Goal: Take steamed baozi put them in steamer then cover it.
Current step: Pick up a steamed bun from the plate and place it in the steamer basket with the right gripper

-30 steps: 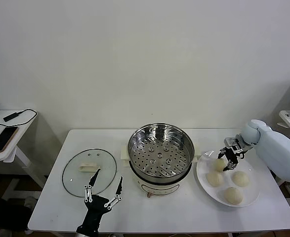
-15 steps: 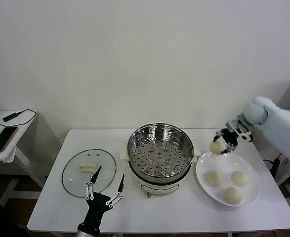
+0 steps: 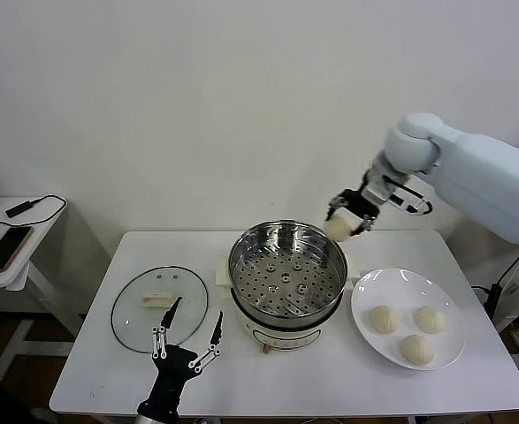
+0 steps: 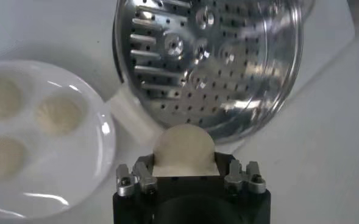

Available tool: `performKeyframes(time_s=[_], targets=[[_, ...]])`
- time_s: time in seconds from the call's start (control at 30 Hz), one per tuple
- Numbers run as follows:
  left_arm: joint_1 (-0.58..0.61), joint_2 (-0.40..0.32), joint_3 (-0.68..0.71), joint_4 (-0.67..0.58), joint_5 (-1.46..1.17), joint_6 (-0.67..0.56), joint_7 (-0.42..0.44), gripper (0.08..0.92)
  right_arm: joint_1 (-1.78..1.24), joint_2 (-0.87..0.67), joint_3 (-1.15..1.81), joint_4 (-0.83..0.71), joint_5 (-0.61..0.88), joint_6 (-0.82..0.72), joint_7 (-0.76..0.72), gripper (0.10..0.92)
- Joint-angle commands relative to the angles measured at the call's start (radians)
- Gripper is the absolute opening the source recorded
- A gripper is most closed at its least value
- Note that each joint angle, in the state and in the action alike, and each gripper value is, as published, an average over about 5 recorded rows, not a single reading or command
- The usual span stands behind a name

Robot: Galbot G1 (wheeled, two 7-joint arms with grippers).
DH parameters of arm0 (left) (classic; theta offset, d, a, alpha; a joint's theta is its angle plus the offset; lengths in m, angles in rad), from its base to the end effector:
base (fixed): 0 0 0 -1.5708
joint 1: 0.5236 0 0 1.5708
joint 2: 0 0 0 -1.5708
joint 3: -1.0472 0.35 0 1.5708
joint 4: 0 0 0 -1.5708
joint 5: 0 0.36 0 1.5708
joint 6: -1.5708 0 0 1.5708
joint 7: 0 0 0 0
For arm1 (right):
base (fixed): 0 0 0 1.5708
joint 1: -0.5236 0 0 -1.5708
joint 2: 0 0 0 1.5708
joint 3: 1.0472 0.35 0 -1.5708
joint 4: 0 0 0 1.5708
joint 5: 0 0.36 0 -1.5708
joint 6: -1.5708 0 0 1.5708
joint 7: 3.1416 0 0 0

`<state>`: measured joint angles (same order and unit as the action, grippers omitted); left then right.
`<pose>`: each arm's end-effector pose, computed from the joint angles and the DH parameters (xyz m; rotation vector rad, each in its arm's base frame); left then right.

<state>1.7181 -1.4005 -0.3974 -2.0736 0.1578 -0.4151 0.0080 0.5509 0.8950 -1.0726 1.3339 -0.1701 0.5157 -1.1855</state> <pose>0.1328 -0.0092 -0.3361 0.3824 2.8565 0.2626 0.5579 0.0012 0.0063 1.8690 -0.6563 2.3371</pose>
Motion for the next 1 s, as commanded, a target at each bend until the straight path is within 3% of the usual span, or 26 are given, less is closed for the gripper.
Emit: performKeyframes(time_s=[0.03, 0.47, 1.0], targets=[[0.001, 0.000, -0.002, -0.006, -0.003, -0.002, -0.001, 0.823, -0.043, 0.179, -0.030, -0.045, -0.201, 0.149, 0.038, 0.687], [-0.008, 0.006, -0.014, 0.001, -0.020, -0.006, -0.002, 0.823, -0.182, 0.311, 0.027, -0.230, -0.320, 0.174, 0.080, 0.687], [-0.012, 0.001, -0.019, 0.012, -0.021, -0.010, -0.001, 0.823, -0.221, 0.341, 0.039, -0.267, -0.338, 0.188, 0.090, 0.697]])
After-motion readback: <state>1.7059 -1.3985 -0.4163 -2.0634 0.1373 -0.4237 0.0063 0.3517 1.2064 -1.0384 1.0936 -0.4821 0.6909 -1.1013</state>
